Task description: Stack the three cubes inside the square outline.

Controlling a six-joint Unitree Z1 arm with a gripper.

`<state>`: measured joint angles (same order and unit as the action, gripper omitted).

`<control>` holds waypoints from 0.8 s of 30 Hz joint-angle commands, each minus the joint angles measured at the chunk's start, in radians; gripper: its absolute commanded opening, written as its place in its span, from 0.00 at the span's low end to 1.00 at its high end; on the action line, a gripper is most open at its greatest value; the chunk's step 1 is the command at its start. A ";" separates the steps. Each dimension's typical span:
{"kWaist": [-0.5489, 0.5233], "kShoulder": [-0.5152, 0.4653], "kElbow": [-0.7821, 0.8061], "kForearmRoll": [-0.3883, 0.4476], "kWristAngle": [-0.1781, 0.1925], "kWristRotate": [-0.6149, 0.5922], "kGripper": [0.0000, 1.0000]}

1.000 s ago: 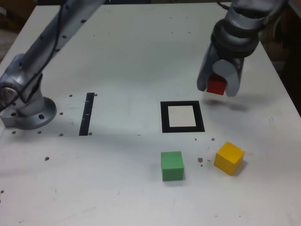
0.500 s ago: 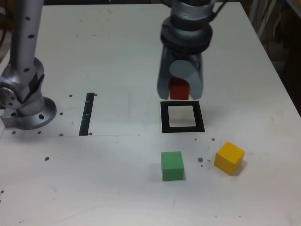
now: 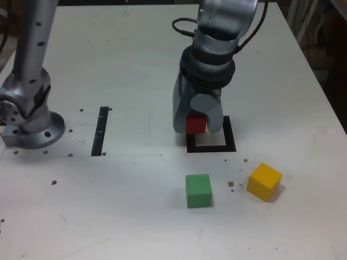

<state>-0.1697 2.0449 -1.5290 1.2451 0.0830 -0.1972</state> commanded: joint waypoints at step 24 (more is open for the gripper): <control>0.025 0.069 0.000 -0.073 -0.004 0.047 0.84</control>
<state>-0.1470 2.1035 -1.5232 1.1681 0.0809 -0.1539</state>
